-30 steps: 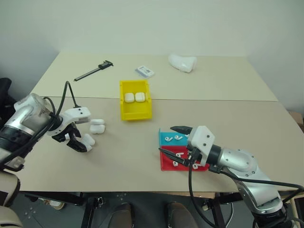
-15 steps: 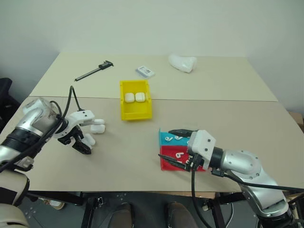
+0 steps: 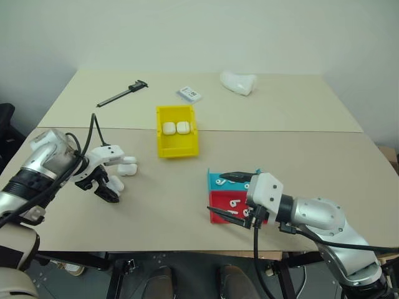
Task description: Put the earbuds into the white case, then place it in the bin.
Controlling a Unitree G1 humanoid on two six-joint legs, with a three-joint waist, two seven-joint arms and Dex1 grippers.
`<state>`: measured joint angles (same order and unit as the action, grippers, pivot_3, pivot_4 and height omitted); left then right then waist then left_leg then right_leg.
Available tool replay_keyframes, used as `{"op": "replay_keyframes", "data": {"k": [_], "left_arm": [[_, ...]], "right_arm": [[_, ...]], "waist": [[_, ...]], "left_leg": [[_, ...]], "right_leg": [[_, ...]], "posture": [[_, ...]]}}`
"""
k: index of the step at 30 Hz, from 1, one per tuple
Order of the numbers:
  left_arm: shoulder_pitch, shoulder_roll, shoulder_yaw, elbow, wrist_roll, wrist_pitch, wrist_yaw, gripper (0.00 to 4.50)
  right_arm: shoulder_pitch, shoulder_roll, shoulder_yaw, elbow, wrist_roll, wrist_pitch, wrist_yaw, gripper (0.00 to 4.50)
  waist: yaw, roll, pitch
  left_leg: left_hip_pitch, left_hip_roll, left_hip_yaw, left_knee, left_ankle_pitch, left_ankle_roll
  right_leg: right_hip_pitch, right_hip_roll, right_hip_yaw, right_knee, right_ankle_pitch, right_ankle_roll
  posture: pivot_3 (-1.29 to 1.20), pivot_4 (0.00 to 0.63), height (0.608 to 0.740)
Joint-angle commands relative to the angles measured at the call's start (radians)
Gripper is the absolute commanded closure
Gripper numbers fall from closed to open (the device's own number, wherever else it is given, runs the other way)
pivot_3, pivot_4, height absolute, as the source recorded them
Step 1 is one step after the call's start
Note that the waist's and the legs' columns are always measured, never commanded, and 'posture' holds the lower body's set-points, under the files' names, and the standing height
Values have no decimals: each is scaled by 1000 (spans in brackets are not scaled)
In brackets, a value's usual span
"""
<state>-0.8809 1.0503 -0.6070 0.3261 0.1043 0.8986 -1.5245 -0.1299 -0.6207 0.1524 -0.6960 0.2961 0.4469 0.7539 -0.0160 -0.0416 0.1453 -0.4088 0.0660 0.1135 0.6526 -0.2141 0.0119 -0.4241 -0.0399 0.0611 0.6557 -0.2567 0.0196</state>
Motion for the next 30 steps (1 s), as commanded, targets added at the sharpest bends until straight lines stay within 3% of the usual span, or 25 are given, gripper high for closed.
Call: {"op": "replay_keyframes", "data": {"k": [1, 14, 21, 26, 30], "left_arm": [[6, 23, 6, -18, 24, 28, -10, 41], [26, -17, 13, -23, 39, 66, 53, 41], [63, -13, 41, -68, 33, 84, 89, 1773], [94, 14, 97, -110, 13, 100, 112, 1773], [150, 74, 254, -166, -54, 85, 150, 1773]], "right_arm": [[-10, 1, 0, -20, 8, -10, -1, 0], [-4, 0, -2, -19, 6, -19, 1, 0], [3, -3, -7, -24, 7, -20, 1, 0], [7, -2, -6, -18, 6, -26, 2, 0], [15, -3, -8, -4, 2, -42, 9, 0]], "waist": [[1, 0, 0], [3, 3, -2], [3, 4, -2], [2, 4, -2], [-3, 3, -2]], "left_leg": [[0, 0, 0, 0, 0, 0], [2, 0, 0, 0, 0, 0], [2, 0, 0, 0, 0, 0], [2, 0, 0, 0, 0, 0], [1, 0, -1, 0, 0, 0]], "right_leg": [[0, 0, 0, 0, 0, 0], [1, 0, 0, 1, 0, 0], [1, 0, 0, 1, 0, 0], [1, 0, 1, 2, -1, 0], [0, 0, 1, 2, -1, 0]], "posture": [[0, 150, 740], [0, 150, 740], [0, 150, 740], [0, 150, 740], [0, 150, 740]]}}
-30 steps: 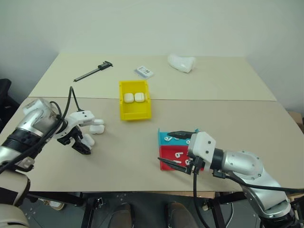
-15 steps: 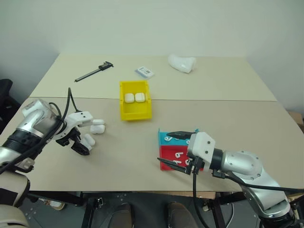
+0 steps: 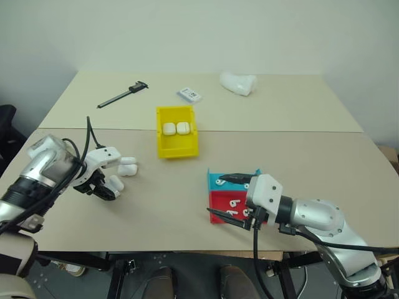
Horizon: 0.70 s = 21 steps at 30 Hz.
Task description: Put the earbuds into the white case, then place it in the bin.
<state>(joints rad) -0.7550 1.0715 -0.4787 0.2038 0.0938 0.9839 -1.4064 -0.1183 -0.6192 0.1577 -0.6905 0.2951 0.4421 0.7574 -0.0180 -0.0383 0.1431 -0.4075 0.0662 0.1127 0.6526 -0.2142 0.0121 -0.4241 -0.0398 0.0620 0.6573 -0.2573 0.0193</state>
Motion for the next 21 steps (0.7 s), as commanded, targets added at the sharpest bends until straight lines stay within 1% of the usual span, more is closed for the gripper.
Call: {"op": "replay_keyframes", "data": {"k": [1, 3, 4, 6, 7, 9, 11, 14, 16, 18, 21], "left_arm": [[44, 58, 182, -60, -69, 0, 54, 1773], [104, 57, 340, -103, -132, -28, 106, 1773], [156, 27, 467, -144, -164, -61, 164, 1773], [230, -46, 656, -229, -213, -73, 268, 1773], [234, -74, 704, -259, -242, -29, 294, 1773], [248, -144, 769, -329, -281, -13, 363, 1773], [256, -269, 836, -388, -333, -36, 455, 1773], [241, -473, 903, -441, -447, -76, 541, 1773], [250, -565, 898, -471, -501, -174, 542, 1773], [261, -596, 844, -489, -526, -275, 488, 1773], [265, -618, 774, -448, -572, -480, 323, 1773]], "right_arm": [[10, -7, -17, -6, 2, -46, 10, 0], [23, -16, -26, 5, 0, -63, 20, 0], [26, -20, -31, 12, -1, -70, 24, 0], [32, -29, -47, 26, 1, -84, 30, 0], [30, -32, -55, 32, 5, -85, 32, 0], [23, -41, -64, 39, 8, -80, 34, 0], [9, -55, -71, 51, 4, -77, 39, 0], [-22, -95, -84, 61, -1, -65, 59, 0], [-41, -138, -90, 66, -4, -61, 88, 0], [-62, -195, -87, 78, -16, -54, 125, 0], [-106, -279, -66, 76, -10, 27, 175, 0]], "waist": [[-1, 0, 0], [2, 0, 0], [2, 0, 0], [4, 0, 0], [7, 0, 0], [12, 0, 0], [16, 0, 0], [21, 0, 0], [21, 0, 0], [19, 0, 0], [11, 1, 0]], "left_leg": [[0, 0, 0, 0, 0, 0], [-1, 0, 0, 0, 0, 0], [-1, 0, 0, 0, 0, 0], [-1, 0, -2, 1, 0, 0], [0, 0, -2, 1, 0, 1], [-1, 0, -1, 2, -1, 1], [-1, 0, 0, 3, -1, 1], [-1, -1, 0, 5, -1, 1], [-2, 0, -1, 5, -1, 1], [-3, 0, -1, 6, -1, 2], [-2, 0, 0, 5, -2, 2]], "right_leg": [[0, 0, 0, 0, 0, 0], [-1, 0, -1, 0, 0, 0], [-1, 0, -1, 0, 0, 0], [0, -2, -1, 0, 0, 0], [1, -2, -1, 0, 0, 0], [2, -2, -3, 0, 0, 0], [2, -2, -4, 1, 0, 0], [3, -3, -4, 1, 0, 0], [3, -2, -4, 1, 0, 0], [2, -2, -4, 1, 0, 0], [2, -1, -2, 1, 0, 0]], "posture": [[0, 150, 740], [0, 150, 740], [0, 150, 740], [0, 150, 740], [0, 150, 740], [0, 150, 740], [0, 150, 740], [0, 150, 740], [0, 150, 740], [0, 150, 740], [0, 150, 740]]}}
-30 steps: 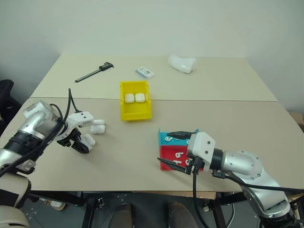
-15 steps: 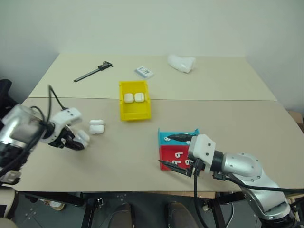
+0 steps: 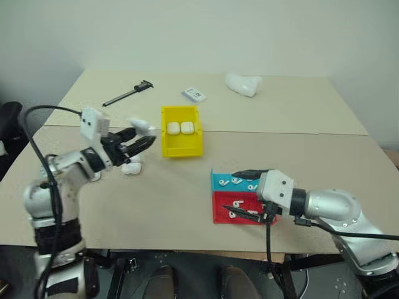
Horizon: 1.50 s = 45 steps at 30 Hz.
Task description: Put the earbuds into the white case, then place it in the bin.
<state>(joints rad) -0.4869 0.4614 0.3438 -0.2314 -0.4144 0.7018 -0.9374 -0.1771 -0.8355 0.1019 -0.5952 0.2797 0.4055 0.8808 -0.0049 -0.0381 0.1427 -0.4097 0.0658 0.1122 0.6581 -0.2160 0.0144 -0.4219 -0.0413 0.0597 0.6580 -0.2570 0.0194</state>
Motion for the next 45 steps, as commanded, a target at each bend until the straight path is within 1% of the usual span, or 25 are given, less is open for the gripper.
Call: {"op": "replay_keyframes", "data": {"k": [1, 2, 3, 4, 5, 6, 7, 9, 13, 16, 20, 26, 36, 45], "left_arm": [[-13, -15, -73, 10, -80, -243, -192, 1773], [-25, -19, -94, 30, -92, -266, -222, 1773], [-30, -20, -122, 46, -94, -301, -254, 1773], [-27, -19, -148, 53, -100, -334, -290, 1773], [-18, -19, -170, 54, -105, -365, -322, 1773], [-3, -15, -191, 41, -113, -378, -343, 1773], [17, -11, -213, 28, -118, -397, -371, 1773], [48, -8, -243, 10, -132, -421, -398, 1773], [78, -11, -276, 4, -134, -456, -393, 1773], [92, -16, -301, 2, -123, -485, -375, 1773], [119, -19, -323, -26, -127, -498, -343, 1773], [154, -16, -342, -57, -130, -514, -305, 1773], [194, -6, -347, -100, -136, -512, -260, 1773], [201, 1, -348, -107, -138, -511, -245, 1773]], "right_arm": [[-63, -90, 0, -17, 18, 87, 83, 0], [-85, -119, 18, -19, 26, 129, 109, 0], [-106, -145, 42, -19, 13, 159, 127, 283], [-118, -164, 61, -19, -2, 173, 137, 371], [-130, -181, 80, -17, -10, 190, 151, 597], [-132, -197, 91, -20, -12, 202, 163, 924], [-146, -202, 121, -20, -26, 238, 162, 1196], [-172, -204, 182, -21, -61, 301, 154, 1887], [-210, -222, 281, -18, -148, 351, 155, 1887], [-236, -236, 325, -9, -193, 360, 172, 1887], [-281, -232, 353, 7, -220, 394, 192, 1887], [-339, -199, 407, 67, -264, 368, 231, 1887], [-348, -160, 427, 126, -299, 322, 261, 1887], [-332, -137, 420, 150, -318, 290, 267, 1887]], "waist": [[-3, 0, 0], [-5, 1, 0], [-5, 1, 0], [-6, 1, 0], [-7, 1, 0], [-8, 1, 0], [-10, 1, 0], [-13, 1, 0], [-10, 1, 0], [-8, 1, 0], [-8, 1, 0], [-10, 1, 0], [-9, 1, 0], [-10, 1, 0]], "left_leg": [[0, 0, 0, 0, 0, 0], [1, 0, 0, 0, 0, 0], [2, 0, 0, 0, 0, 0], [2, 0, 0, 0, 0, 0], [3, 0, 0, 0, 0, 0], [3, 0, 0, 0, 0, 0], [2, 1, 0, 0, 0, 0], [2, 1, 0, 0, -1, 2], [1, 1, -2, 1, -1, 3], [1, 1, -2, 1, -1, 3], [1, 1, -2, 1, -1, 3], [2, 1, -2, 1, -2, 3], [1, 1, -2, 1, -2, 3], [2, 1, -2, 1, -2, 3]], "right_leg": [[0, 0, 0, 0, 0, 0], [1, 0, 0, 0, 0, 0], [1, 0, 0, 0, 0, 0], [2, 0, 0, 0, 0, 0], [2, 0, 0, 0, 0, 0], [2, 0, 0, 0, 0, 0], [2, 1, 0, 0, 0, 0], [1, 1, 1, -1, 0, 0], [0, 1, 2, 0, 0, 1], [0, 1, 2, 0, 0, 1], [0, 1, 1, 0, 0, 1], [0, 1, 1, 0, 0, 1], [0, 0, 1, 0, 0, 1], [1, 1, 1, 0, 0, 0]], "posture": [[0, 150, 740], [0, 150, 740], [0, 150, 740], [0, 150, 740], [0, 150, 740], [0, 150, 740], [0, 150, 740], [0, 150, 740], [0, 150, 740], [0, 150, 740], [0, 150, 740], [0, 150, 740], [0, 150, 740], [0, 150, 740]]}}
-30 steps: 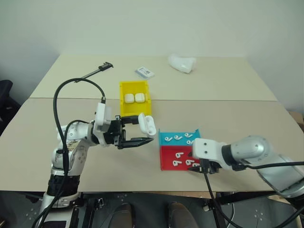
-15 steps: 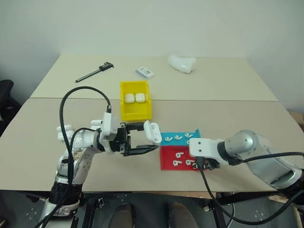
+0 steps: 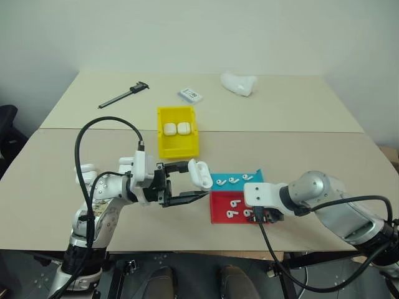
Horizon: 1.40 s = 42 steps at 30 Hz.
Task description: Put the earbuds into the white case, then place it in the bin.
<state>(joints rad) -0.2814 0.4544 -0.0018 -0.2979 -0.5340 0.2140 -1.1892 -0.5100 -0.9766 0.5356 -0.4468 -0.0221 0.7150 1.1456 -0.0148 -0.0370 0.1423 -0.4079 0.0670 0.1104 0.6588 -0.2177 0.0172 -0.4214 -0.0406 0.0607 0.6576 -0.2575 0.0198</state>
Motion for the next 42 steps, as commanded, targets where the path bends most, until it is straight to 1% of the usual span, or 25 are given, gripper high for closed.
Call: {"op": "replay_keyframes", "data": {"k": [1, 2, 3, 4, 8, 9, 14, 17, 20, 22, 25, 27, 28, 29, 32, 36, 42], "left_arm": [[-5, 9, -3, -41, -18, -23, 9, 1773], [-5, 9, -4, -41, -18, -23, 11, 1773], [-5, 10, -5, -42, -17, -23, 12, 1773], [-5, 11, -5, -42, -17, -23, 13, 1773], [-3, 15, -4, -44, -18, -22, 17, 1773], [-2, 16, -5, -45, -19, -22, 18, 1773], [-2, 20, -4, -46, -22, -18, 23, 1773], [-8, 20, -6, -39, -28, -19, 20, 1773], [-31, 14, -13, -16, -31, -27, 6, 1773], [-56, 6, -16, 7, -31, -33, 1, 1773], [-92, -6, -17, 39, -43, -33, -9, 1773], [-115, -13, -26, 59, -45, -35, -17, 1773], [-128, -21, -33, 69, -44, -37, -20, 1773], [-141, -28, -39, 78, -43, -39, -24, 1773], [-167, -41, -47, 98, -48, -37, -41, 1773], [-194, -53, -55, 122, -51, -33, -59, 1773], [-240, -71, -72, 156, -43, -26, -72, 1773]], "right_arm": [[2, 4, -12, 2, -19, -24, 4, 1887], [4, 5, -11, 3, -22, -27, 4, 1887], [6, 5, -10, 4, -24, -29, 4, 2268], [7, 6, -10, 5, -26, -31, 4, 2491], [13, 12, -7, 5, -29, -35, 6, 3820], [14, 12, -6, 5, -31, -36, 6, 3880], [20, 20, -14, 3, -27, -17, -4, 3880], [29, 57, -79, 7, -3, 18, -57, 3880], [55, 104, -218, -5, 47, 31, -127, 3880], [86, 143, -359, -37, 119, 52, -161, 3880], [160, 227, -606, -119, 288, 79, -178, 3880], [202, 310, -748, -172, 428, 92, -194, 3880], [218, 356, -808, -202, 507, 112, -210, 3880], [232, 386, -841, -228, 567, 128, -224, 3880], [252, 435, -869, -271, 685, 141, -265, 3880], [209, 510, -868, -275, 843, 149, -366, 3880], [119, 555, -805, -252, 947, 117, -462, 3880]], "waist": [[0, 0, 0], [0, 0, 0], [0, 0, 0], [0, 0, 0], [0, 0, 0], [0, 0, 0], [0, 0, 0], [0, 0, 0], [1, 0, 0], [5, 0, 0], [10, 0, 0], [12, 0, 0], [12, 0, 0], [12, 0, 0], [4, 0, 0], [-6, 1, 0], [-3, 1, 0]], "left_leg": [[0, 0, 0, 0, 0, 0], [0, 0, 0, 0, 0, 0], [0, 0, 0, 0, 0, 0], [0, 0, 0, 0, 0, 0], [0, 0, 0, 0, 0, 0], [0, 0, 0, 0, 0, 0], [0, 0, 0, 0, 0, 0], [0, 0, 0, 0, 0, 0], [0, 0, 0, 0, 0, 0], [-2, 0, 0, 0, 0, 0], [-2, -1, 0, 0, 0, 0], [-3, -1, 0, 0, 0, 0], [-3, 0, 0, 0, 0, 0], [-3, -1, 0, 0, 0, 0], [-2, -1, 0, 0, 0, 0], [0, 0, -2, 0, 0, 0], [-1, 0, -2, -1, 0, 0]], "right_leg": [[0, 0, 0, 0, 0, 0], [0, 0, 0, 0, 0, 0], [0, 0, 0, 0, 0, 0], [0, 0, 0, 0, 0, 0], [0, 0, 0, 0, 0, 0], [0, 0, 0, 0, 0, 0], [0, 0, 0, 0, 0, 0], [0, 0, 0, 0, 0, 0], [0, 0, 0, 0, 0, 0], [-1, 0, 0, 0, 0, 0], [0, 0, -1, -1, 0, 0], [0, 0, -2, -2, 0, 0], [0, 0, -2, -2, 0, 0], [0, 0, -2, -2, 0, 0], [1, 0, -1, -1, 1, 1], [1, 1, 0, -1, 1, 1], [1, 1, 0, -1, 1, 1]], "posture": [[0, 150, 740], [0, 150, 740], [0, 150, 740], [0, 150, 740], [0, 150, 740], [0, 150, 740], [0, 150, 740], [0, 150, 740], [0, 150, 740], [0, 150, 740], [0, 150, 740], [0, 150, 740], [0, 150, 740], [0, 150, 740], [0, 150, 740], [0, 150, 740], [0, 150, 740]]}}
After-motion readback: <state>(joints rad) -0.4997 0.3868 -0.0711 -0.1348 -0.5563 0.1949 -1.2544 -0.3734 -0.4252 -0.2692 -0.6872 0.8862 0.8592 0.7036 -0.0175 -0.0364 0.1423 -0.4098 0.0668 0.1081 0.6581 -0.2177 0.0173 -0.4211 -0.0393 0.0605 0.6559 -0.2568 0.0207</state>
